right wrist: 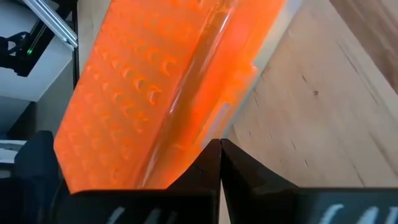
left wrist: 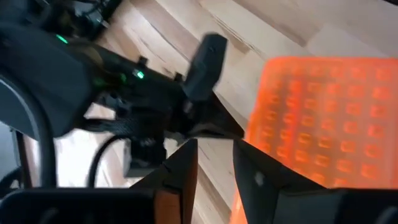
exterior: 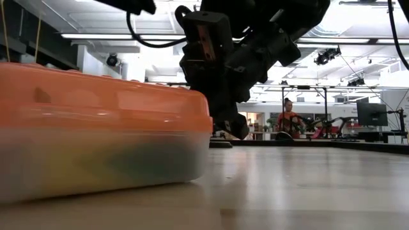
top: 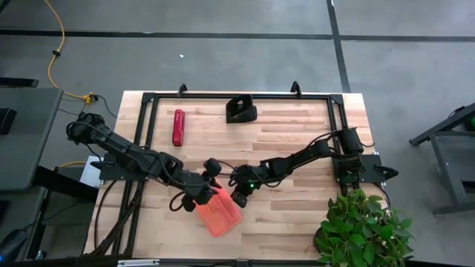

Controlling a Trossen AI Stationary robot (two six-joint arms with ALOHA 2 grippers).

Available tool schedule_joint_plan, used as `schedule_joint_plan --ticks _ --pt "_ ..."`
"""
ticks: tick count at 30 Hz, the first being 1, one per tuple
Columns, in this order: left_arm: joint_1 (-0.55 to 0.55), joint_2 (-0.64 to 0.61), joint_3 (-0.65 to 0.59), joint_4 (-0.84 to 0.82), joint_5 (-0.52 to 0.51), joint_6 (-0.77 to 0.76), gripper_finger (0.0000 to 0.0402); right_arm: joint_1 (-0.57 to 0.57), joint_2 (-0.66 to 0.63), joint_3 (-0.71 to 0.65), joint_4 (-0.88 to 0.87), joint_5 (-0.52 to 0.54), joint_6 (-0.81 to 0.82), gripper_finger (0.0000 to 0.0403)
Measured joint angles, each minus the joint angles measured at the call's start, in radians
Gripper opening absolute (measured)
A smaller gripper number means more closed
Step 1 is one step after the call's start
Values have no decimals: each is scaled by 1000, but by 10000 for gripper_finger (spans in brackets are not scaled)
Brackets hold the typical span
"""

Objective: Pack school essentials
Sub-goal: Close the supply box

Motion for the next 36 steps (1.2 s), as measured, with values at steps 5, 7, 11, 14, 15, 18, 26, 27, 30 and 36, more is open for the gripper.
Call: schedule_joint_plan --ticks 5,7,11,14,15,18,26,27,30,36 --pt "2 -6 7 10 6 -21 99 -2 -1 0 -10 -3 -18 0" --pt "-5 -8 9 10 25 -61 99 -7 -7 0 -25 -5 -31 0" --pt "-25 -31 10 -14 40 -181 99 -24 -28 0 -86 -11 -81 0" --pt "-40 -47 5 -65 43 -282 99 -47 -62 0 -143 -12 -147 0" --pt "-45 -52 8 -57 43 -318 99 -56 -76 0 -173 -10 -174 0" --pt "-60 -65 6 -89 43 -405 99 -87 -122 0 -243 -7 -262 0" --pt "-136 -95 -117 7 3 -675 99 -143 -279 -7 -367 96 -460 0" --pt "-151 -98 -144 46 -12 -722 99 -145 -300 -26 -332 94 -468 0" --pt "-197 -101 -219 175 -36 -884 99 -141 -345 -132 -142 72 -421 0" --pt "-323 -101 -307 235 -76 -1203 99 -115 -385 -371 189 65 -202 0"
